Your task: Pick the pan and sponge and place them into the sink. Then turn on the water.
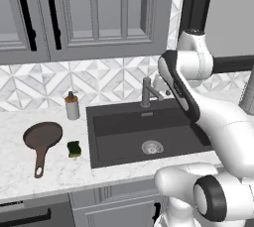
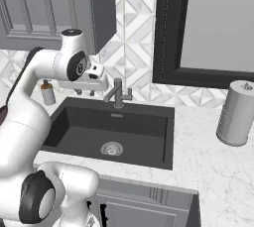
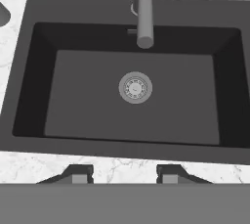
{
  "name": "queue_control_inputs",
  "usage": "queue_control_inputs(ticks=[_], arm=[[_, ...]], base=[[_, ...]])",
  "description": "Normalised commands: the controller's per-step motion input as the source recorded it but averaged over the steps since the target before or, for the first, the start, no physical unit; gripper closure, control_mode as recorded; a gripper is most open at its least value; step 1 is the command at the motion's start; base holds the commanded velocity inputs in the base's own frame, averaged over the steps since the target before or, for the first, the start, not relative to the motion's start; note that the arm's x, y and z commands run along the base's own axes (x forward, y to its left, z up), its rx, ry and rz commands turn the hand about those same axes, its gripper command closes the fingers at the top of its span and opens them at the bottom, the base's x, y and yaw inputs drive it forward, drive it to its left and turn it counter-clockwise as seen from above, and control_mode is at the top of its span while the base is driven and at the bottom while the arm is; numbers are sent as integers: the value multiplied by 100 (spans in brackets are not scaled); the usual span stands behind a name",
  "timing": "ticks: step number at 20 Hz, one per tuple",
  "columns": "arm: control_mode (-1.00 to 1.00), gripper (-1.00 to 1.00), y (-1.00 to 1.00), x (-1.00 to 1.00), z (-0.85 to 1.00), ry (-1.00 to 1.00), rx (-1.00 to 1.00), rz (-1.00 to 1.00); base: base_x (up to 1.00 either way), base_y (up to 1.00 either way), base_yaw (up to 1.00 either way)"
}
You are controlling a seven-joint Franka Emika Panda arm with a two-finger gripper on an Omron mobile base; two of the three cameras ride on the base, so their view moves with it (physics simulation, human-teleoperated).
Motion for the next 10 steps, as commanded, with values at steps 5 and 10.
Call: queue_control_inputs(ticks=[5,10], arm=[[-100,-100,12,-48,0,-7,0,0],[-100,-100,49,-80,-5,-1,0,0]], base=[[0,0,0],[0,0,0]])
